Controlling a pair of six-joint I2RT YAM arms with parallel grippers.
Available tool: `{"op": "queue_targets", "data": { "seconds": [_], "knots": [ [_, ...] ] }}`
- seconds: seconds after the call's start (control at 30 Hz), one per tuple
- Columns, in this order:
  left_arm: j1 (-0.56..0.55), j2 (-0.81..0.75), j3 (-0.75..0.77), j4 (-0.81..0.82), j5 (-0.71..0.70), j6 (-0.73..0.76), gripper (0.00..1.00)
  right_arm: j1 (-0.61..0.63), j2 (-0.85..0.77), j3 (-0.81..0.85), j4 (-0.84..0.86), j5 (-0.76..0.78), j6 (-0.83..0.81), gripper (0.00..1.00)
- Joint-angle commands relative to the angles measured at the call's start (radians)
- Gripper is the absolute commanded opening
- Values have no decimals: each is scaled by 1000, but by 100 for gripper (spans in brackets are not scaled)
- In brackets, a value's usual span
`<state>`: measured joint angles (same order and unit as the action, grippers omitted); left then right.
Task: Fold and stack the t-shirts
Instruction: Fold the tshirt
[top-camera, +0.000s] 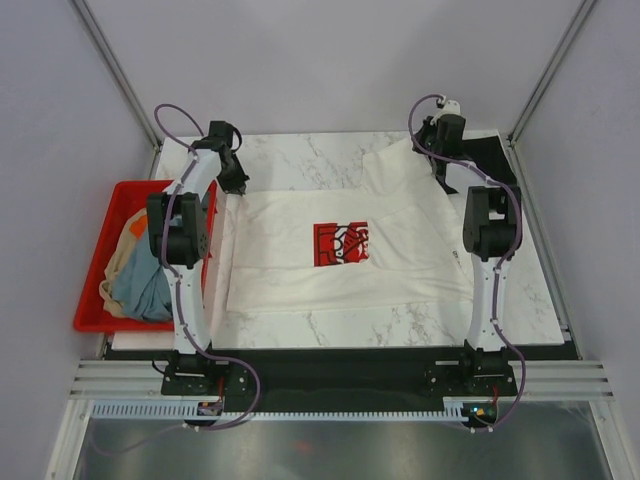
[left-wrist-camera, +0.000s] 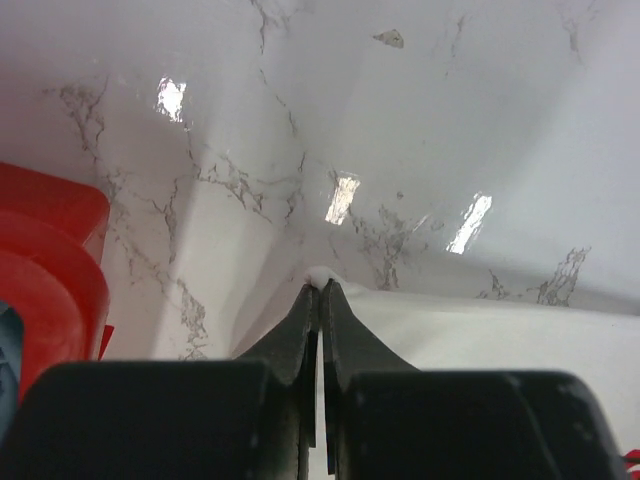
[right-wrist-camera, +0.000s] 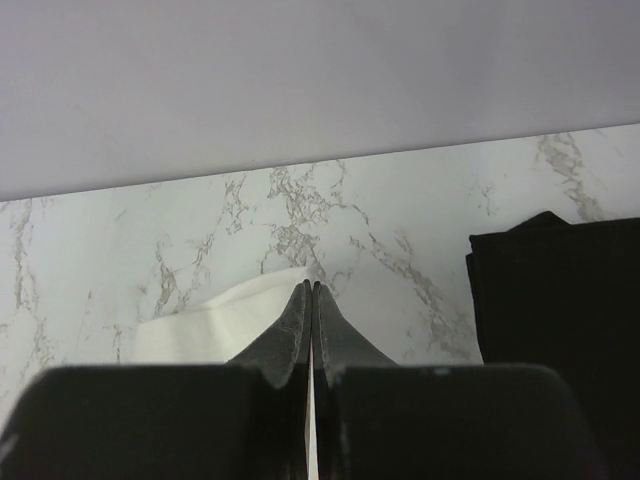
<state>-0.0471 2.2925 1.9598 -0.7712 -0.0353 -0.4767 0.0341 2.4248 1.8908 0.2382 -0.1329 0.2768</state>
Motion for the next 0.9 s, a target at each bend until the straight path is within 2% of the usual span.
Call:
{"op": "queue_targets", "data": {
  "seconds": [0.0, 0.53, 0.87],
  "knots": [
    [3, -100, -19, 4, -9, 58, 2, -25, -165, -106, 124, 3, 10, 0],
    [-5, -284, -271, 33, -54, 108, 2, -69, -654, -698, 167, 78, -18, 0],
    [-16, -416, -397, 81, -14, 138, 2, -71, -901, -846, 72, 124, -44, 0]
  ]
}}
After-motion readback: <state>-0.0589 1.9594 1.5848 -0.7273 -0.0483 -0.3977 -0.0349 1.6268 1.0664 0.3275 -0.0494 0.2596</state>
